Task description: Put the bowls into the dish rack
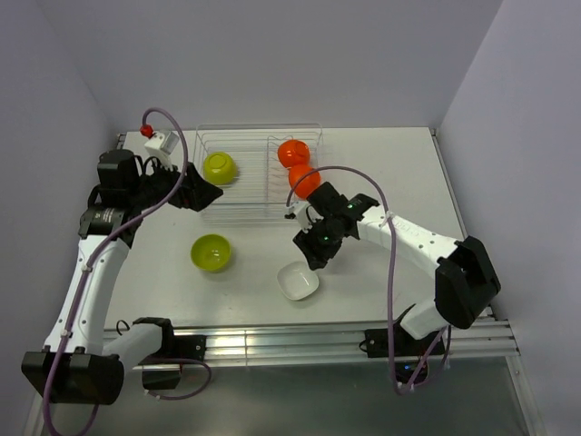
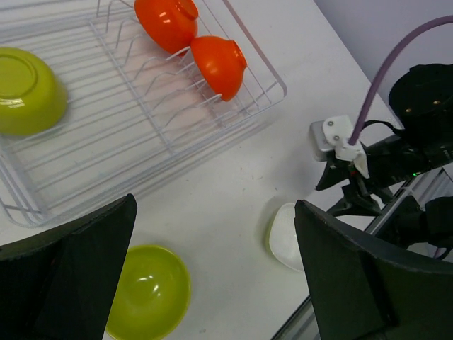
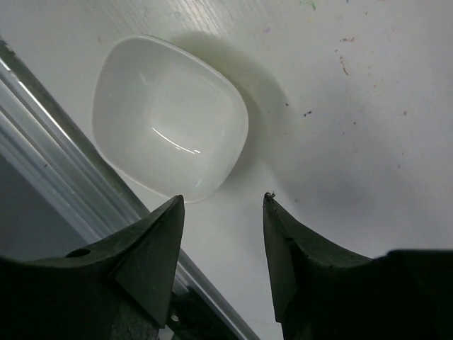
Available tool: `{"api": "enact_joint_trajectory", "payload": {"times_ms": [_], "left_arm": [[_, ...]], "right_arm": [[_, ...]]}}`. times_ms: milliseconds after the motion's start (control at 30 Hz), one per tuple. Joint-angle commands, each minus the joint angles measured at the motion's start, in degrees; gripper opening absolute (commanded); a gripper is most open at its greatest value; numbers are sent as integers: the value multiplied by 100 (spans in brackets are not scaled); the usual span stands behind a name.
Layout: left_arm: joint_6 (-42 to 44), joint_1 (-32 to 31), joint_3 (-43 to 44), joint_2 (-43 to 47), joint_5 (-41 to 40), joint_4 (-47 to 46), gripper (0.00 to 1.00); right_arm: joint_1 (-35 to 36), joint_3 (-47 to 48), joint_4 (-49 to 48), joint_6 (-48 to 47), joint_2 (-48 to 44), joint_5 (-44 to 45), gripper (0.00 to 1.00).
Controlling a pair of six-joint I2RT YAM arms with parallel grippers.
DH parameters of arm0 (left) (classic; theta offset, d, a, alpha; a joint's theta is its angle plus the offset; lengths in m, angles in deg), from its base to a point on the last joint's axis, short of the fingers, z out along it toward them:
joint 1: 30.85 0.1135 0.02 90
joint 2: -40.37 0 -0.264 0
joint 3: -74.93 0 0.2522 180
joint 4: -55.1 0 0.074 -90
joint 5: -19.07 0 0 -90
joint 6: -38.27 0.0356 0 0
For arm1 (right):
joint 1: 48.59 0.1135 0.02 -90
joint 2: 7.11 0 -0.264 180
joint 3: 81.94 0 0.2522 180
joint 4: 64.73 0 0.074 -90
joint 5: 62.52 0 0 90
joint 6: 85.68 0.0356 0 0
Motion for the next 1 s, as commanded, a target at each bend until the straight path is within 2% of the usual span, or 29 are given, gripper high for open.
{"api": "enact_joint_trajectory", "payload": {"times_ms": [0,133,533,633,667,733,767,800,967], "left_arm": [[-450,32,-359,455,187,-682,99],[-713,32,-868,729,239,-1087,100],[-890,32,-1282,870,441,-1342,100],[-855,32,-1344,896,442,-1334,99],[-846,32,-1353,914,442,-1334,99],[-828,32,-1406,931,459,-1342,100],[-820,32,-1406,940,468,-1342,99],[-819,32,-1414,949,459,-1342,100],[-837,32,-1415,949,538,-1316,100]], "right_arm": [[99,-128,-545,278,89,195,55],[204,-146,-625,357,370,204,53],[345,65,-625,375,1329,363,46],[362,126,-607,366,1417,301,36],[371,144,-599,375,1425,292,28],[380,188,-563,366,1426,248,18],[371,205,-546,366,1417,196,7],[380,214,-520,357,1382,160,0],[363,267,-510,313,1040,-445,0]]}}
